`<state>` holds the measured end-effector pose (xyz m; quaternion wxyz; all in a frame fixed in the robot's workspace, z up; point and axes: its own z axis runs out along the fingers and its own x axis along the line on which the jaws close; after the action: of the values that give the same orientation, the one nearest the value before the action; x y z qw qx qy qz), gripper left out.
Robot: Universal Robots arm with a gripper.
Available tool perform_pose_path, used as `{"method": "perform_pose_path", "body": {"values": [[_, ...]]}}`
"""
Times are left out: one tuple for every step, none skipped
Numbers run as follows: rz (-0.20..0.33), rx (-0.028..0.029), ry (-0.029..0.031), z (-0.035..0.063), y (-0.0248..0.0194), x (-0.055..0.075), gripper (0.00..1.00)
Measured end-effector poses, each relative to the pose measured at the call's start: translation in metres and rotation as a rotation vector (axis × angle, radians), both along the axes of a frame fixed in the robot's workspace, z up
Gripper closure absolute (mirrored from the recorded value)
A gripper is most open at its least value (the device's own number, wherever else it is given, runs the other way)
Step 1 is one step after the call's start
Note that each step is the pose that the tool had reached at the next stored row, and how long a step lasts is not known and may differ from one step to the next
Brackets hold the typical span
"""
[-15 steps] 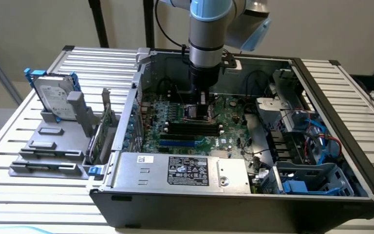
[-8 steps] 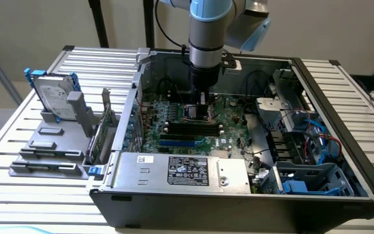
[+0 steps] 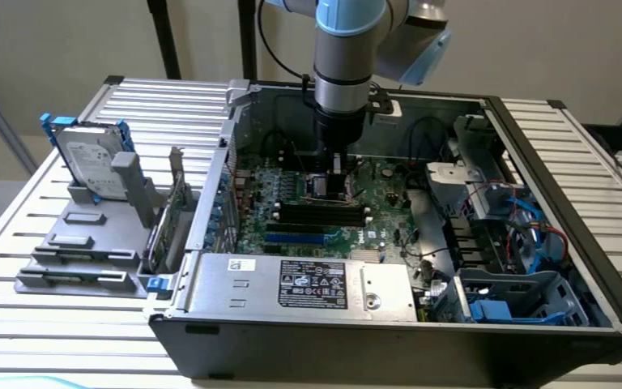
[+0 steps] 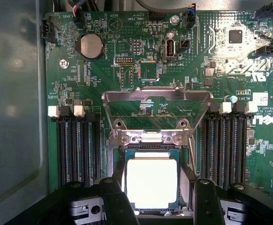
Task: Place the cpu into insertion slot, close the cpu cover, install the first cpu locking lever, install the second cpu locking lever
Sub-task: 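Place the cpu into insertion slot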
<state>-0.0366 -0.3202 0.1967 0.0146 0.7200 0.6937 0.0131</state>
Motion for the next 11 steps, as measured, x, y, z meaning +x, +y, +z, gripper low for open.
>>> {"method": "perform_pose_path", "body": {"values": [[0.0,0.0,0.0,0.0,0.0,0.0,0.46],[-0.001,0.0,0.0,0.0,0.0,0.0,0.46],[-0.001,0.0,0.0,0.0,0.0,0.0,0.46],[-0.001,0.0,0.0,0.0,0.0,0.0,0.46],[-0.002,0.0,0.0,0.0,0.0,0.0,0.46],[-0.002,0.0,0.0,0.0,0.0,0.0,0.46],[-0.002,0.0,0.0,0.0,0.0,0.0,0.46],[-0.002,0.0,0.0,0.0,0.0,0.0,0.46],[-0.002,-0.0001,0.0001,0.0,0.0,0.0,0.46],[-0.002,0.0001,0.0,-0.0001,0.0001,0.0,0.44],[-0.002,0.0001,-0.0001,-0.0001,0.0001,0.0,0.44]]}}
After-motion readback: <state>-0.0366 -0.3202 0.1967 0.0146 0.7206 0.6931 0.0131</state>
